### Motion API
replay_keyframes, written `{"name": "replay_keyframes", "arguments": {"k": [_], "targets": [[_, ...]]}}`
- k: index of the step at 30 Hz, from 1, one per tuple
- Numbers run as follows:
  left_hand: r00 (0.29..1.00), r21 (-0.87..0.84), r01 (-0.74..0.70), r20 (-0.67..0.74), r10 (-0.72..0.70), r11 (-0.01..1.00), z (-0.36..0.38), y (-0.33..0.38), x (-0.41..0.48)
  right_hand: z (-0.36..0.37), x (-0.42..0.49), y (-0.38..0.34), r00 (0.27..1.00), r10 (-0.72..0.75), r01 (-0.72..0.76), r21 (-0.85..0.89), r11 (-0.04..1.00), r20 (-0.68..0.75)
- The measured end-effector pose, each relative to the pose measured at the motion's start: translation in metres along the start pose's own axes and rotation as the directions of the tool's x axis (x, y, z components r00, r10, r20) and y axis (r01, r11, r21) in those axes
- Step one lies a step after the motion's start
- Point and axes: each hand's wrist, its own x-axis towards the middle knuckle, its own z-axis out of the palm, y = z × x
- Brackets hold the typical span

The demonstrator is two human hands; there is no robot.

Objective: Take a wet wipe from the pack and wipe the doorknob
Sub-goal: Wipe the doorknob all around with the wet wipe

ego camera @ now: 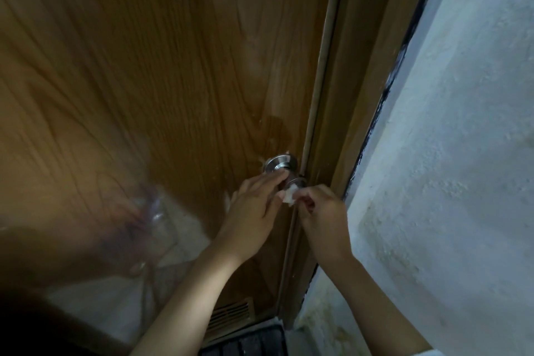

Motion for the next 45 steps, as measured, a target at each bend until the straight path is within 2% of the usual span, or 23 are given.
{"name": "replay_keyframes", "arguments": {"k": [3,8,12,17,21,27,31,33,38,41,45], "targets": [[1.0,-0.012,-0.01,0.001,0.01,1.0,-0.001,0.002,-0.002,-0.009,0.008,-0.002,0.994,0.099,-0.097,0.054,0.994,-0.038],[1.0,-0.051,-0.001,-0.001,0.001,0.999,-0.002,0.009,-0.006,-0.002,0.002,-0.012,0.999,0.013,-0.015,0.06,0.998,0.03],[1.0,-0.057,0.002,-0.007,-0.003,0.998,-0.004,0.007,-0.009,-0.008,0.003,-0.003,0.988,0.138,-0.138,-0.003,0.99,0.068],[0.996,-0.166,0.051,-0.069,-0.063,0.985,0.0,0.01,-0.018,-0.026,0.005,-0.02,0.986,0.164,-0.165,0.245,0.955,0.022],[0.982,-0.432,0.143,-0.053,-0.184,0.89,-0.002,0.023,-0.025,-0.027,-0.007,-0.035,0.989,0.123,-0.145,0.399,0.905,0.078],[0.951,-0.566,0.165,-0.124,-0.282,0.808,-0.01,0.039,-0.034,-0.048,-0.014,-0.04,0.948,0.099,-0.263,0.565,0.782,0.303],[0.931,-0.596,0.124,-0.208,-0.301,0.793,-0.004,0.048,-0.046,-0.066,-0.026,-0.043,0.887,0.213,-0.457,0.714,0.531,0.409],[0.931,-0.592,0.096,-0.231,-0.283,0.8,0.002,0.055,-0.058,-0.075,-0.035,-0.042,0.862,0.248,-0.505,0.712,0.487,0.442],[0.909,-0.563,0.095,-0.288,-0.303,0.821,0.023,0.079,-0.095,-0.1,-0.075,-0.037,0.855,0.235,-0.505,0.641,0.579,0.462],[0.903,-0.572,0.125,-0.272,-0.331,0.81,0.037,0.103,-0.122,-0.122,-0.099,-0.032,0.857,0.258,-0.505,0.63,0.59,0.445],[0.91,-0.698,0.154,-0.176,-0.375,0.7,0.056,0.148,-0.168,-0.157,-0.143,-0.022,0.844,0.323,-0.535,0.613,0.581,0.429]]}}
